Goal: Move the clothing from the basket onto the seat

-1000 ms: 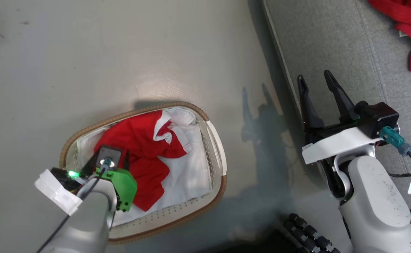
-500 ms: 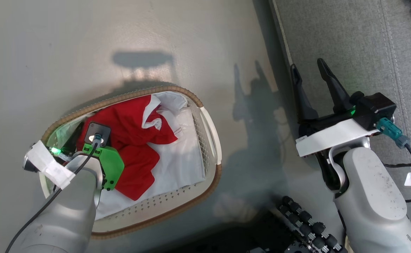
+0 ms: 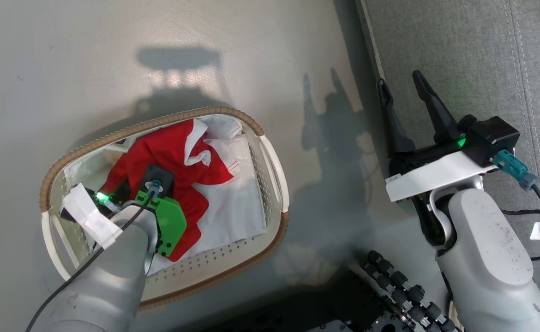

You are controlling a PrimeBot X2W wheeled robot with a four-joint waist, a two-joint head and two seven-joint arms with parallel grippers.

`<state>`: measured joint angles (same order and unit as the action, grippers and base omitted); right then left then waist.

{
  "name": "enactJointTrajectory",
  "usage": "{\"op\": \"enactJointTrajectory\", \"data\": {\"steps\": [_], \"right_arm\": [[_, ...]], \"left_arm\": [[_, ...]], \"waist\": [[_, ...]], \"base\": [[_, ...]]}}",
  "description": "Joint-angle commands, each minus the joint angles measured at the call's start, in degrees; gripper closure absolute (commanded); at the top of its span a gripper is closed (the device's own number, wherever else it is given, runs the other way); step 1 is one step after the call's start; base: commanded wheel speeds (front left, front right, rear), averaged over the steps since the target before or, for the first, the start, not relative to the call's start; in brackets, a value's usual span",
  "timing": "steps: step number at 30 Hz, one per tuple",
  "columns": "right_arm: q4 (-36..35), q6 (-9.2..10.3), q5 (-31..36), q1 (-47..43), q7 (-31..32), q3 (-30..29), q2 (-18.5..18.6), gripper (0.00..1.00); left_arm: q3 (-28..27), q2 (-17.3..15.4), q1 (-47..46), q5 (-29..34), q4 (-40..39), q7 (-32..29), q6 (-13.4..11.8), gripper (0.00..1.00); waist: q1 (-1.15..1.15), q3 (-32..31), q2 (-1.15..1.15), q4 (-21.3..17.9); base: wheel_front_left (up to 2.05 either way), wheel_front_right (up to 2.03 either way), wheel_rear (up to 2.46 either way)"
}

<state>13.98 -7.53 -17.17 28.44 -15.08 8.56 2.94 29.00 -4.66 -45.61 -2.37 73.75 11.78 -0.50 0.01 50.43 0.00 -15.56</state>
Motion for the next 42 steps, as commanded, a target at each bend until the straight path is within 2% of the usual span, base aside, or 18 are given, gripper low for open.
{"op": "enactJointTrajectory", "data": {"steps": [1,4,5,6,7,12,21,30,42], "right_arm": [[-0.14,0.08,-0.19,0.49,-0.13,0.12,0.08,0.0],[-0.01,0.08,-0.25,0.45,-0.13,0.12,0.07,0.0],[0.09,0.08,-0.23,0.42,-0.13,0.1,0.07,0.0],[0.18,0.08,-0.24,0.41,-0.13,0.07,0.07,0.0],[0.26,0.08,-0.22,0.37,-0.13,0.03,0.07,0.0],[0.97,0.08,-0.17,-0.15,-0.13,-0.27,0.09,0.0],[2.91,0.08,-0.23,-2.24,-0.13,-0.08,0.1,0.0],[4.91,0.08,1.01,-5.23,-0.13,-0.36,0.14,0.0],[6.97,0.08,2.7,-10.51,-0.13,-0.88,0.53,0.0]], "left_arm": [[0.29,0.03,0.92,0.42,0.07,0.32,0.2,0.0],[0.75,0.38,1.07,0.17,0.08,0.49,0.23,0.0],[0.88,0.48,1.14,-0.03,0.08,0.32,0.39,0.2],[1.02,0.54,1.21,-0.14,0.09,0.39,0.59,0.67],[1.11,0.57,1.29,-0.27,0.09,0.55,0.64,1.0],[0.9,0.65,1.92,-1.33,0.14,1.42,0.98,1.0],[0.41,0.96,6.76,-3.39,-1.67,3.44,1.05,1.0],[-0.41,1.18,15.28,-5.56,-15.44,3.44,2.39,1.0],[-3.85,1.62,25.8,-7.9,-27.58,3.45,2.67,1.0]], "waist": [[-0.01,0.16,0.0,-0.01],[-0.01,0.17,0.0,0.02],[-0.01,0.11,0.0,0.03],[-0.01,0.05,0.0,0.03],[-0.01,-0.11,0.0,0.03],[-0.01,-1.98,0.0,0.14],[-0.01,-10.24,0.0,0.42],[-0.01,-19.92,0.0,3.51],[-0.01,-31.47,0.0,8.0]], "base": [[0.0,0.0,0.0],[0.0,0.0,0.0],[0.0,0.0,0.0],[0.0,0.0,0.0],[0.0,0.0,0.0],[0.0,0.0,0.0],[0.0,0.0,0.0],[0.0,0.0,0.0],[0.0,0.0,0.0]]}}
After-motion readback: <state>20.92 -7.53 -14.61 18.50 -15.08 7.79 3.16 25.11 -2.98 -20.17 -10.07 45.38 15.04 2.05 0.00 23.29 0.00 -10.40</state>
